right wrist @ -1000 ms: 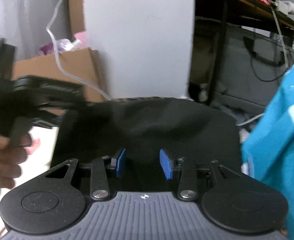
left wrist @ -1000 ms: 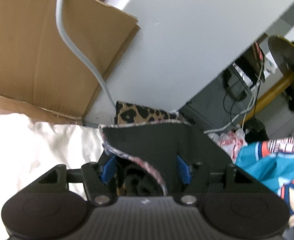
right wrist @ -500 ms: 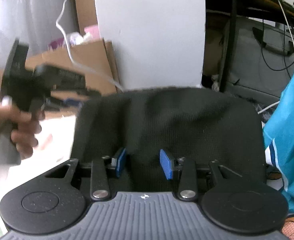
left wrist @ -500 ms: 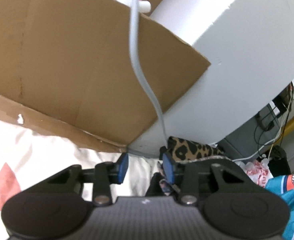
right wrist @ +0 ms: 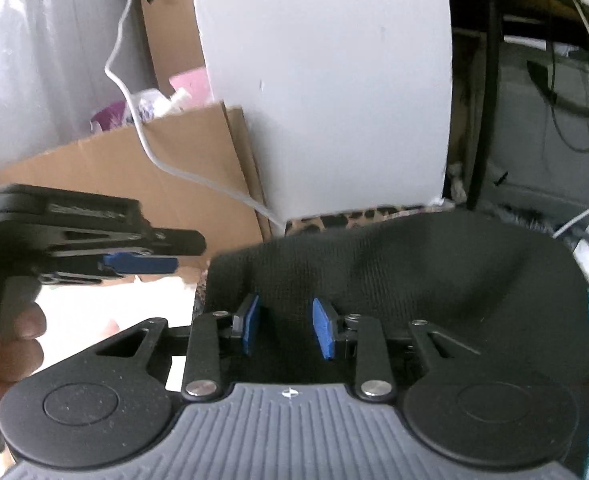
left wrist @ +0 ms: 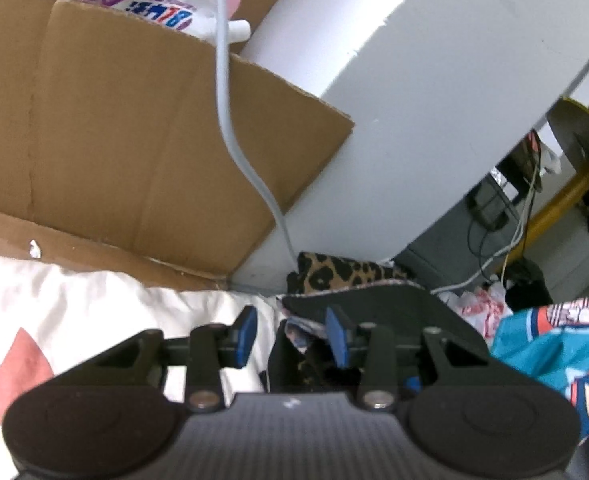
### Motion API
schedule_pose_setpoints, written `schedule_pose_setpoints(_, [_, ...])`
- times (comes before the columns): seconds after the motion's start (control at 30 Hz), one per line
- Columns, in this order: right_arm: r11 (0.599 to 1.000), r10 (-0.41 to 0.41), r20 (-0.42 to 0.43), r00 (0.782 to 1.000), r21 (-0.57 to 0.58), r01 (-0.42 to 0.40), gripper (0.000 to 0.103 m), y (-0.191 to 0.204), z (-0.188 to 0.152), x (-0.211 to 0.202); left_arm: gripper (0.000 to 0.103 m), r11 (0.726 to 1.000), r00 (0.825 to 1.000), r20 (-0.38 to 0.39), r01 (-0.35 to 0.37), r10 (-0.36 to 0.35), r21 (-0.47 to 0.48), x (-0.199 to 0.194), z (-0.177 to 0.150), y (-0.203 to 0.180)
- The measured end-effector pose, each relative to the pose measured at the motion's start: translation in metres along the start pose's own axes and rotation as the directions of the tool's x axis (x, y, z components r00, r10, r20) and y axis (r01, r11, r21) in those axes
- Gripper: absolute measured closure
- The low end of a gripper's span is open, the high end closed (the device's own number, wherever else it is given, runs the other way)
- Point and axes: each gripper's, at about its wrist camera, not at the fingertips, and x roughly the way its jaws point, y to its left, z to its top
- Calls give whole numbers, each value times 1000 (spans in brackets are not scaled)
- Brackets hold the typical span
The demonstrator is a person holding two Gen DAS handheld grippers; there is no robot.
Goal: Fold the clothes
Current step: 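Lower the folded black shorts onto the duvet beside the pillow with both tools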
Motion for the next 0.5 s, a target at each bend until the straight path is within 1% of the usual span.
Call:
schedule_pose_setpoints(0.17, [997, -13, -11, 1000, -71, 12, 68, 7, -11, 13, 63, 1000, 1000, -17, 25, -25, -13, 5, -3, 3])
schedule_pose_setpoints(0.27, [997, -13, -12, 1000, -77, 12, 68, 8, -15, 16, 62, 1000, 999, -50, 6, -7, -18, 14, -5, 3])
schedule_pose_setpoints(0.3, [997, -13, -13, 1000, -81, 12, 68, 8, -15, 16, 61, 1000, 998, -61, -2, 0, -25, 17, -6, 4])
schedule_pose_setpoints(0.37, [996, -18, -17, 1000, -86, 17, 68, 9, -13, 13, 58, 998, 997, -77, 3, -8, -59, 24, -7, 7])
schedule_pose_setpoints(0.43, [996, -21, -7, 1000, -87, 20, 67, 10, -9, 5, 50, 996, 996, -87, 1, -9, -93, 32, -7, 12])
schedule_pose_setpoints(0.5, [996, -9, 11, 1000, -92, 10, 67, 10, -8, -2, 50, 993, 996, -93, 1, -12, -122, 39, -5, 15])
